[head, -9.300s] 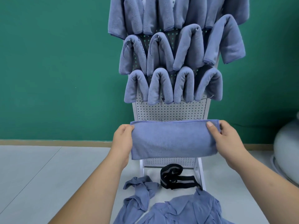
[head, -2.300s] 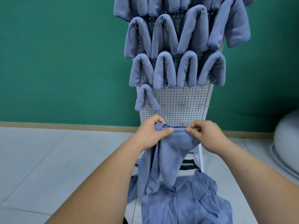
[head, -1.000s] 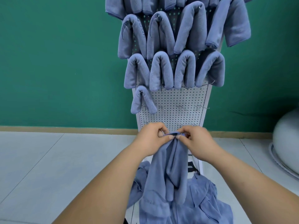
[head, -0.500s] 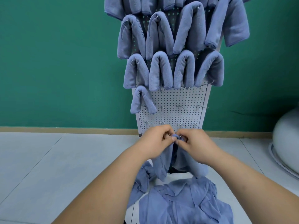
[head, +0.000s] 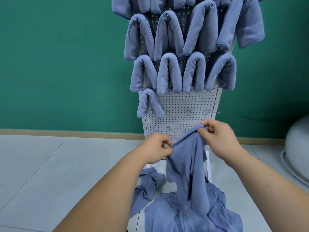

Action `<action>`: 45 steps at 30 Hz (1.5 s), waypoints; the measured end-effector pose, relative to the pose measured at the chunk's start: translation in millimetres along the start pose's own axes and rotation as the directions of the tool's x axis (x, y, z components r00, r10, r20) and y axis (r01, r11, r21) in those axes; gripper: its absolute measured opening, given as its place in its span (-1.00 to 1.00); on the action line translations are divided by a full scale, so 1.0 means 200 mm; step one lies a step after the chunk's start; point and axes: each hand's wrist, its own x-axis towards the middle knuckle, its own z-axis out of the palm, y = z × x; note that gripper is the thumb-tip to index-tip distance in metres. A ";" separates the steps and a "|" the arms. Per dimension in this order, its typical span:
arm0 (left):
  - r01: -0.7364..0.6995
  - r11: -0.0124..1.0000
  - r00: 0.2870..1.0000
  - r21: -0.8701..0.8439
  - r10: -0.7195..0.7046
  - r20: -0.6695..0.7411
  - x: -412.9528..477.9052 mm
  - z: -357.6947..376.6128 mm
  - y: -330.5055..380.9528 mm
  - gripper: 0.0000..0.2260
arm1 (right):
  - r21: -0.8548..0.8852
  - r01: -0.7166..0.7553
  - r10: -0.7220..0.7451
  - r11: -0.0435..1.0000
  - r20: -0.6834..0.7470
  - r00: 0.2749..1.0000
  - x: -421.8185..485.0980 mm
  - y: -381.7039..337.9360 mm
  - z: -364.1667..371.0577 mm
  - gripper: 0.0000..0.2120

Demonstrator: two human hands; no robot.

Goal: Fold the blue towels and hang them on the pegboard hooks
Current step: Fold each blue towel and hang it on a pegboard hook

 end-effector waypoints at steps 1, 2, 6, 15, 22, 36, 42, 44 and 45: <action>0.011 1.000 1.000 0.004 -0.011 -0.002 0.00 -0.01 -0.02 -0.91 | 0.013 -0.022 0.023 1.000 -0.041 0.999 0.01 0.02 -0.03 -0.83; 0.020 1.000 1.000 0.007 -0.020 -0.010 0.01 -0.03 -0.04 -0.92 | 0.027 -0.042 0.044 0.999 -0.082 0.996 0.02 0.04 -0.05 -0.85; 0.063 0.998 0.995 0.016 -0.061 -0.077 0.02 -0.11 -0.12 -0.93 | 0.048 -0.153 0.159 0.987 -0.184 0.970 0.06 0.15 -0.15 -0.85; 0.104 0.951 0.925 -0.292 -0.200 -0.323 0.06 -0.15 -0.14 -0.74 | 0.119 -0.223 0.242 0.967 -0.177 0.954 0.08 0.18 -0.15 -0.89; 0.013 0.866 0.952 -0.500 -0.164 -0.259 0.07 -0.02 0.01 -0.86 | 0.264 -0.225 0.174 0.938 0.204 0.963 -0.01 -0.03 -0.01 -0.81; 0.009 0.784 0.987 -0.620 -0.106 -0.119 0.04 0.04 0.11 -0.89 | -0.083 0.200 -0.187 0.976 0.143 0.972 -0.03 -0.05 0.13 -0.87; -0.008 0.761 0.997 -0.649 -0.040 -0.059 0.04 0.05 0.11 -0.91 | -0.138 0.254 -0.233 0.957 0.156 0.960 -0.02 -0.03 0.11 -0.88; -0.010 0.763 0.997 -0.647 -0.039 -0.062 0.04 0.06 0.12 -0.88 | -0.129 0.245 -0.228 0.961 0.132 0.965 -0.02 -0.03 0.11 -0.88; -0.010 0.766 0.997 -0.643 -0.039 -0.061 0.04 0.06 0.12 -0.87 | -0.117 0.239 -0.226 0.964 0.113 0.968 -0.02 -0.03 0.11 -0.87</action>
